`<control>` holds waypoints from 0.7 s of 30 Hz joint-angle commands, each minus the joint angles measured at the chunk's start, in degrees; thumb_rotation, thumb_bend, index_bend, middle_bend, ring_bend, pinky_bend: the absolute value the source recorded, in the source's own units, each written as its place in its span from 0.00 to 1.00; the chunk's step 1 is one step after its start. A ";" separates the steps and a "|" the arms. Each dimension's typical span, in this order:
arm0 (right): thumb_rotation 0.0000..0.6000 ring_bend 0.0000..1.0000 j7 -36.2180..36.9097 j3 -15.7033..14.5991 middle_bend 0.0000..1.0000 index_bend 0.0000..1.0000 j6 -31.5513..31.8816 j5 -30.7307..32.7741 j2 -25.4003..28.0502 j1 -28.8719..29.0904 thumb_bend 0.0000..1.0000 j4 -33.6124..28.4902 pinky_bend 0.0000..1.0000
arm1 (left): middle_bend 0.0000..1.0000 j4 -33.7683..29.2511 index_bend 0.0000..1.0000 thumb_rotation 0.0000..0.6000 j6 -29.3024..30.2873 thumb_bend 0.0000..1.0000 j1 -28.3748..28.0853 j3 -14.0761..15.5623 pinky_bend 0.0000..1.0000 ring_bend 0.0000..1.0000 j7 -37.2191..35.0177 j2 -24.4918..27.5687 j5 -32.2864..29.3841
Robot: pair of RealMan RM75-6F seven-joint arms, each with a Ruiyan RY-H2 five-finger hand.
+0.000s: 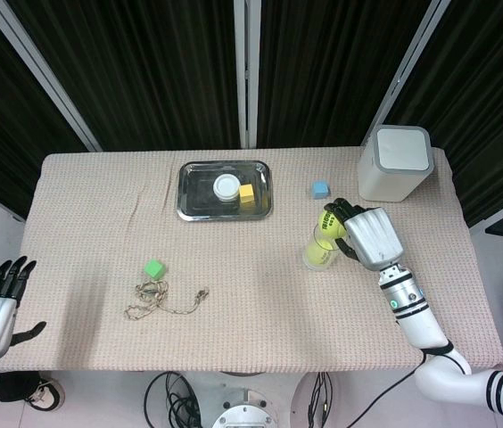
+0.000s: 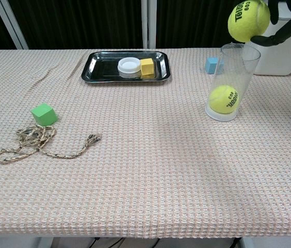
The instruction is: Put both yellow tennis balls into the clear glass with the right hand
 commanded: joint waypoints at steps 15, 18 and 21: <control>1.00 0.00 5.94 -1.76 0.01 0.00 -0.04 0.12 2.98 0.14 0.04 -2.46 0.09 | 0.00 -0.08 0.01 1.00 0.41 0.06 0.23 0.23 0.00 0.00 -1.07 0.28 0.37; 1.00 0.00 6.88 -2.82 0.01 0.00 2.90 -1.98 4.02 -1.60 0.04 -3.21 0.09 | 0.00 0.05 0.01 1.00 0.71 0.06 0.34 0.21 0.00 0.00 -1.13 0.15 0.48; 1.00 0.00 6.57 -5.70 0.01 0.00 8.66 -5.25 4.92 -5.70 0.04 -2.75 0.07 | 0.00 0.09 0.01 1.00 0.95 0.06 0.52 0.19 0.00 0.00 -1.21 0.14 0.38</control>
